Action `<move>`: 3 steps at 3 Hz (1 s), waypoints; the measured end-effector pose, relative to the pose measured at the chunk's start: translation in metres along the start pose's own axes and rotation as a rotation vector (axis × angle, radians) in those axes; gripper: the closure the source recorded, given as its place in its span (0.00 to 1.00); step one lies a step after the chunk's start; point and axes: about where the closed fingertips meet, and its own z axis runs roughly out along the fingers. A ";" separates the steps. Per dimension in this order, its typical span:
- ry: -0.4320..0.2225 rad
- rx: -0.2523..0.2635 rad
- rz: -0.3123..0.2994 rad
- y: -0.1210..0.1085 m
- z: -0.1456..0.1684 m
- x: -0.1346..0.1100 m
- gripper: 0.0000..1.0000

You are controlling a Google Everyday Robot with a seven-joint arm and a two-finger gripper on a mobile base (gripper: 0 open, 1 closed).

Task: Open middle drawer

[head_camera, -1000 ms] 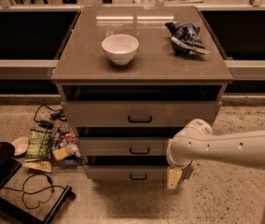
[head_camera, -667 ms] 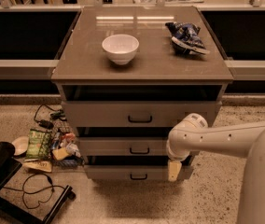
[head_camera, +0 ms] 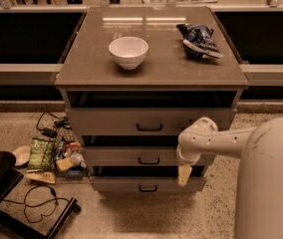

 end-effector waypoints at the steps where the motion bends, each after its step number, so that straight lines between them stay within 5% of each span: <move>1: -0.013 -0.015 0.029 -0.002 0.023 -0.001 0.19; 3: -0.019 -0.032 0.078 0.017 0.032 0.006 0.65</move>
Offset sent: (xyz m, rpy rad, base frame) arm -0.0228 -0.0012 -0.0553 0.0480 0.0757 -0.0973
